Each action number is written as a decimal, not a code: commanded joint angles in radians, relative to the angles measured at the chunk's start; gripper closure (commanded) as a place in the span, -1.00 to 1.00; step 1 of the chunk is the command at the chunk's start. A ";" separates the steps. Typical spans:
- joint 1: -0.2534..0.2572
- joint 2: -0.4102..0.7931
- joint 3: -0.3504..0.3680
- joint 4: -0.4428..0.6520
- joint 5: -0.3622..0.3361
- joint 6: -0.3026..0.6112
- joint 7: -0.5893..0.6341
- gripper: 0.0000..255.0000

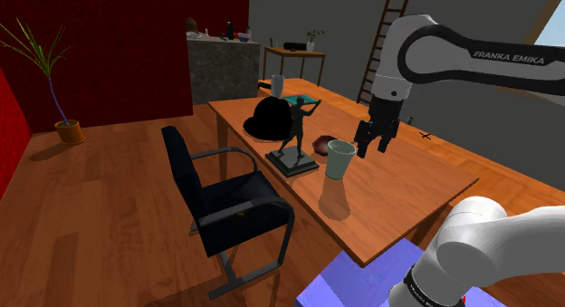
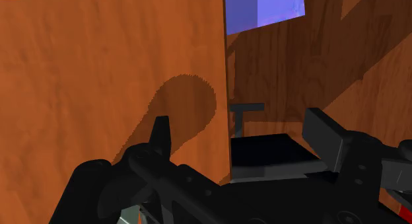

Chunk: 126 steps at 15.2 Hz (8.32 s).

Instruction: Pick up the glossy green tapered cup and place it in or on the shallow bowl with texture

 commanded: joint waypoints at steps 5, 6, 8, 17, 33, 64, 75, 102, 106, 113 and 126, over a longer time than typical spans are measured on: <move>-0.022 0.090 -0.011 -0.028 -0.052 0.147 -0.009 -1.00; -0.028 0.116 -0.014 -0.032 -0.065 0.183 -0.010 -1.00; -0.039 0.170 -0.020 -0.035 -0.090 0.255 -0.011 -1.00; -0.097 0.449 -0.050 0.020 -0.205 0.552 0.009 -1.00; -0.154 0.769 -0.088 0.117 -0.312 0.841 0.056 -1.00; -0.146 0.675 -0.081 0.213 -0.283 0.653 0.012 1.00; -0.149 0.705 -0.092 0.382 -0.256 0.522 -0.046 1.00; -0.273 1.330 -0.142 1.166 -0.098 0.391 -0.268 1.00; -0.271 1.333 -0.142 1.117 -0.100 0.443 -0.261 1.00; -0.270 1.348 -0.141 1.048 -0.102 0.526 -0.249 1.00; -0.270 1.348 -0.141 1.048 -0.102 0.526 -0.249 -1.00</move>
